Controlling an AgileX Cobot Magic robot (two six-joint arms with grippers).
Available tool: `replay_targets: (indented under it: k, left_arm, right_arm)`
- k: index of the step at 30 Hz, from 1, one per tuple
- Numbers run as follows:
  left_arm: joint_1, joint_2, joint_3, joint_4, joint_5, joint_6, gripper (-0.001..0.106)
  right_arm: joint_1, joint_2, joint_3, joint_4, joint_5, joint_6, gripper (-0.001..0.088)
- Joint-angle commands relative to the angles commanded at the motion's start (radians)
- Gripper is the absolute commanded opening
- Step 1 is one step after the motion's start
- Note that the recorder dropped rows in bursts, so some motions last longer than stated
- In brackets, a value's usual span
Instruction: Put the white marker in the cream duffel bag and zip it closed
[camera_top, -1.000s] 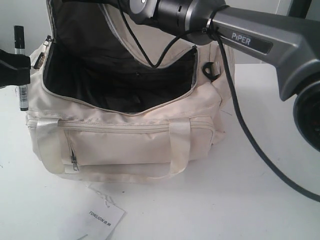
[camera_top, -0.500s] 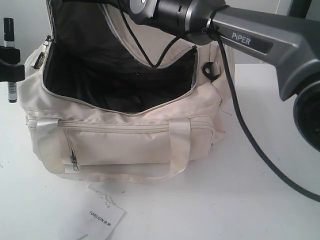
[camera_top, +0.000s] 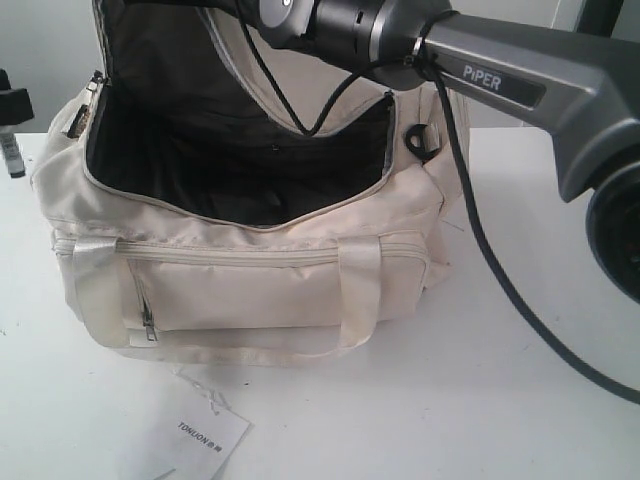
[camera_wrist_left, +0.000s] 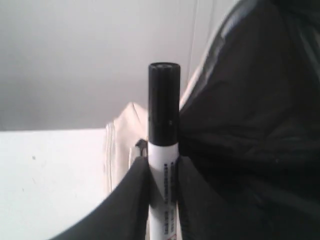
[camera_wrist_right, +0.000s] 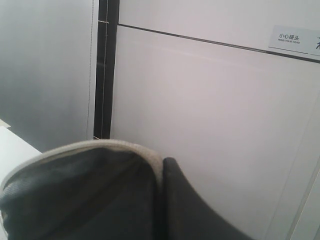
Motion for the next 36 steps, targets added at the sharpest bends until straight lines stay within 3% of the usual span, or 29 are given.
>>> replay_targets:
  k: [5,11,17,23,27,32,36]
  left_arm:
    - [-0.012,0.046,0.005,0.197,-0.152,-0.157,0.000]
    - [-0.012,0.119,0.003,0.317,-0.305,-0.292,0.000]
    - [-0.012,0.220,0.003,0.367,-0.364,-0.368,0.000]
    - [-0.014,0.362,0.003,0.385,-0.538,-0.399,0.000]
    - [-0.014,0.441,-0.056,0.476,-0.552,-0.434,0.000]
    - [-0.014,0.481,-0.065,0.486,-0.476,-0.430,0.001]
    - [-0.014,0.510,-0.067,0.538,-0.503,-0.430,0.022]
  right_arm:
    - [0.000,0.000,0.000,0.000,0.000,0.000,0.0000]
    - [0.000,0.000,0.000,0.000,0.000,0.000,0.0000]
    - [0.000,0.000,0.000,0.000,0.000,0.000,0.0000]
    - [0.000,0.000,0.000,0.000,0.000,0.000,0.0000]
    - [0.000,0.000,0.000,0.000,0.000,0.000,0.0000]
    - [0.000,0.000,0.000,0.000,0.000,0.000,0.0000]
    - [0.000,0.000,0.000,0.000,0.000,0.000,0.0000]
